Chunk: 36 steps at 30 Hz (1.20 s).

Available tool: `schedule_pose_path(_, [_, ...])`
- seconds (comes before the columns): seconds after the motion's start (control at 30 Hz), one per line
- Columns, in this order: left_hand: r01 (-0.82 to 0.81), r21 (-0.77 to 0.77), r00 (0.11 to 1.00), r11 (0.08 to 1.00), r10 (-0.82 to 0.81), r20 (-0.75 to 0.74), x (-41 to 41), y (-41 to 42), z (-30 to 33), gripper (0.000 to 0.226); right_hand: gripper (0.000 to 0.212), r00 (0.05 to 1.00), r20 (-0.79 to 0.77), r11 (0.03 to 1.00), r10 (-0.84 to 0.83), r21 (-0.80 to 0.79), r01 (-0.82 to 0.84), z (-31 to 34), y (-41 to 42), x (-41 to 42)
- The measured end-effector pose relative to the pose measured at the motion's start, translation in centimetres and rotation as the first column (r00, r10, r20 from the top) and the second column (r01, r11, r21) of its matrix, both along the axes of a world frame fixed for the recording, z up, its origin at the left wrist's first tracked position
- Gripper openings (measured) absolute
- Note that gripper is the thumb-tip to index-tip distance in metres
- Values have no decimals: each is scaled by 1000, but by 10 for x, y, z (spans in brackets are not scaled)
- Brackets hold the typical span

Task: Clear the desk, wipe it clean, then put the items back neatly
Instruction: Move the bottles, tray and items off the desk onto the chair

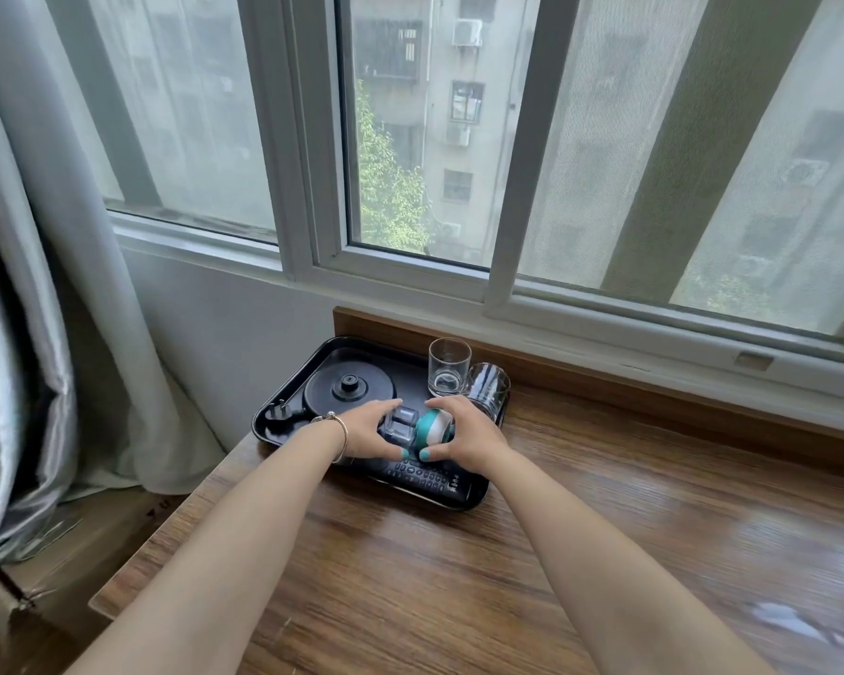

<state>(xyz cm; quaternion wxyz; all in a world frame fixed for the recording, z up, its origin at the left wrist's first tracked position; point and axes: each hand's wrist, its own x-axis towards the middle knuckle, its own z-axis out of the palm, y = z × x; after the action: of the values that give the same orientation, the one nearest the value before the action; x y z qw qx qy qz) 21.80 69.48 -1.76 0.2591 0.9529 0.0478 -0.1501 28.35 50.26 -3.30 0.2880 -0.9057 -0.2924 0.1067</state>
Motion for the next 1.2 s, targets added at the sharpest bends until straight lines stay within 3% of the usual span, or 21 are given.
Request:
schedule_pose_path(0.23, [65,-91,998,994,-65,11,-4,17,7,92,77,997,37,997,-60,40,59,1,-8,-13])
schedule_pose_path(0.4, [94,-75,989,993,-84,124,-8,43,15,85,79,983,37,961,-182,218,170,2,-22,-20])
schedule_pose_path(0.6, [197,-63,935,978,-168,311,-9,79,22,98,78,937,17,888,-350,323,326,4,-42,-27])
schedule_pose_path(0.67, [180,12,910,984,-171,378,-8,97,18,113,85,902,-4,864,-432,286,415,-2,-42,-27])
schedule_pose_path(0.77, [23,146,890,989,-86,447,-2,125,6,115,98,837,-13,836,-548,40,548,-10,-35,-30])
schedule_pose_path(0.83, [-61,147,904,987,-8,428,3,140,-1,114,107,826,-2,825,-564,-47,563,-16,-30,-33])
schedule_pose_path(0.97, [-99,109,958,989,65,279,9,161,-14,119,122,806,-13,804,-592,-75,590,-21,-22,-36])
schedule_pose_path(1.1, [-89,56,985,994,80,150,16,168,-29,123,110,796,-54,797,-603,-1,604,-20,-20,-36])
schedule_pose_path(1.2, [-63,5,987,998,61,148,23,170,-41,121,103,799,-62,800,-598,12,600,-22,-21,-35])
